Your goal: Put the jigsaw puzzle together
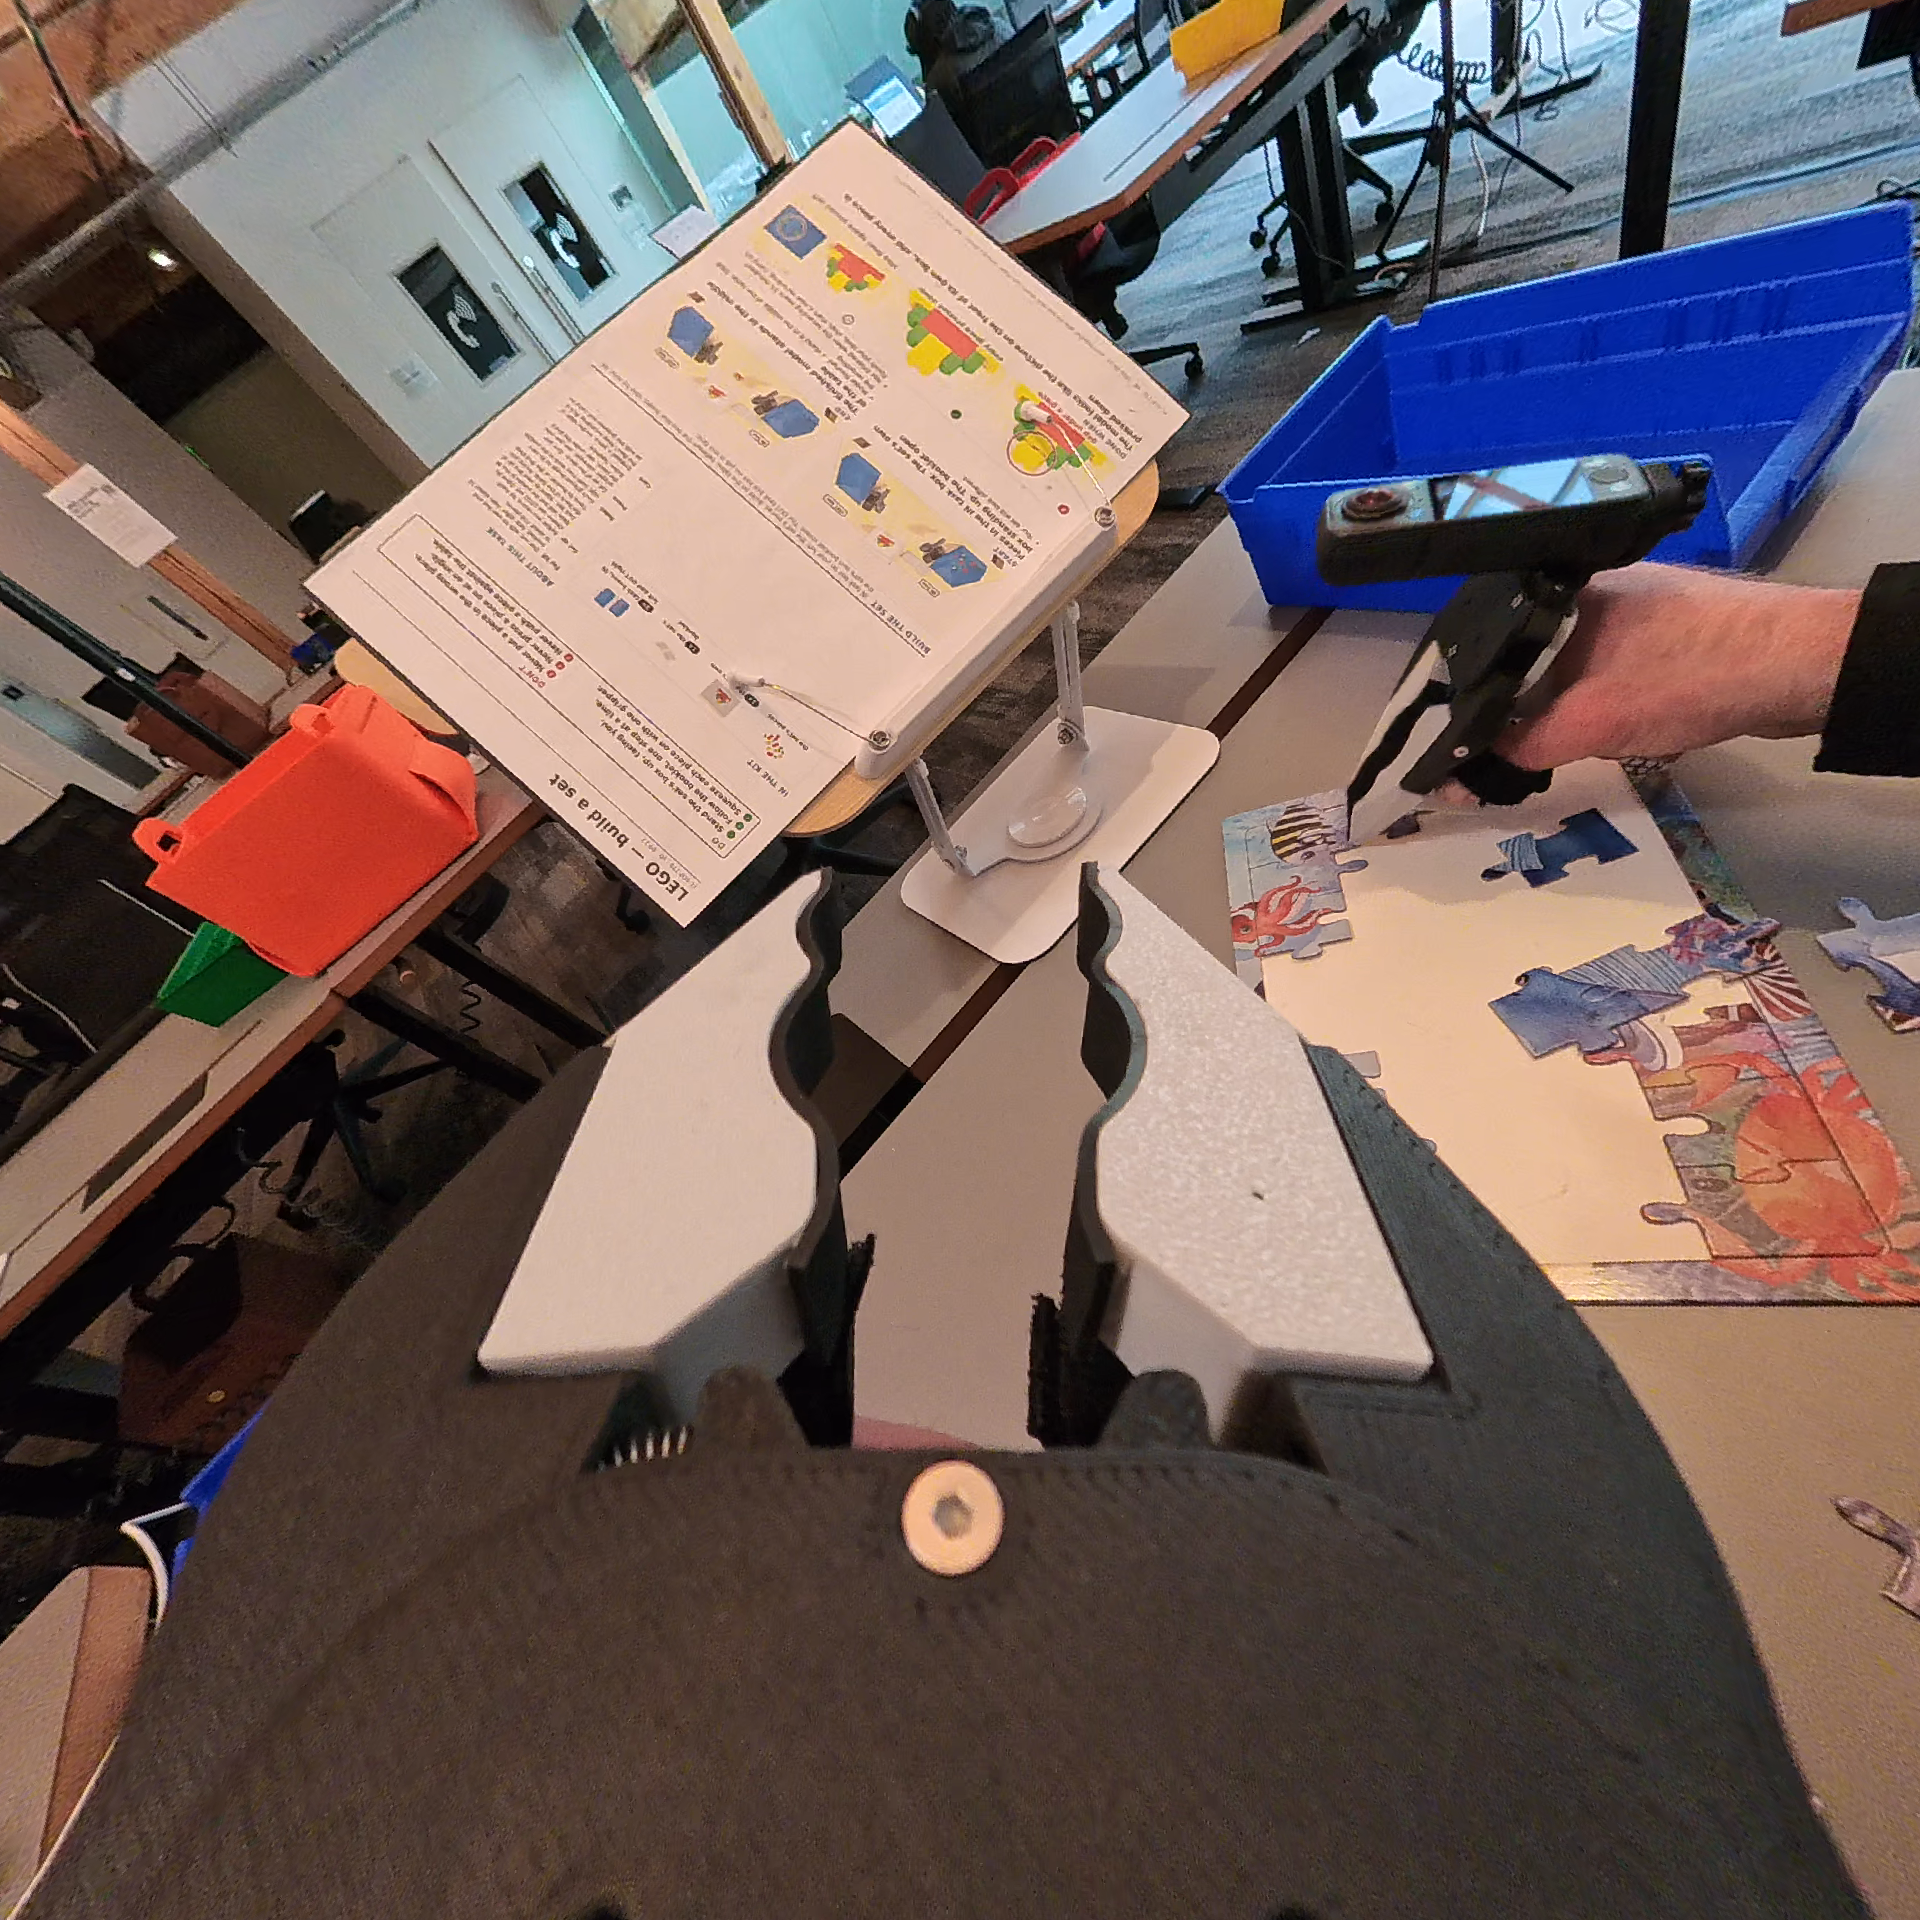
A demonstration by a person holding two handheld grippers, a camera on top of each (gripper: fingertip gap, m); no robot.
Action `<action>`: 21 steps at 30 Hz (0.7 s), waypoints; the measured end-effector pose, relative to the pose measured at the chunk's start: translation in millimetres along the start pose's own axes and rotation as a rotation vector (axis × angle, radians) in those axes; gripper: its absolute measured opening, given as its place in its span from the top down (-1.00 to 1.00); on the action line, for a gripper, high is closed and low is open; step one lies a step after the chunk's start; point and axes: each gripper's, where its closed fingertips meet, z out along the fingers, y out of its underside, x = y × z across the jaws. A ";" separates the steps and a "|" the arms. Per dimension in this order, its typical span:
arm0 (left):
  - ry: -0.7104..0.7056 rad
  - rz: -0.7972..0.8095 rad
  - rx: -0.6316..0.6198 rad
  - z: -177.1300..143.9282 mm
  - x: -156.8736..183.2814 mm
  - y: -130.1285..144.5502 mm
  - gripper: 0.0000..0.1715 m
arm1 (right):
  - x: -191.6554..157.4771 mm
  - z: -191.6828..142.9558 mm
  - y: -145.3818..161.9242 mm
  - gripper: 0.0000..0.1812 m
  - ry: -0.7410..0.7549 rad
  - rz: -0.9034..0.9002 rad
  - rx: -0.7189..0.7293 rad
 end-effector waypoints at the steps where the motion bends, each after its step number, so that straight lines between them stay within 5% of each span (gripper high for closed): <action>1: 0.000 0.000 -0.002 0.5 0.1 0.4 0.49 | 1.5 -0.4 0.9 0.85 0.001 0.007 0.002; 12: 0.001 0.007 -0.006 0.8 1.7 -0.3 0.49 | 9.9 -3.3 3.8 0.93 0.046 -0.016 -0.015; 21: 0.000 0.007 -0.010 1.2 1.0 0.7 0.49 | -4.2 4.6 -26.2 1.00 0.018 -0.101 0.041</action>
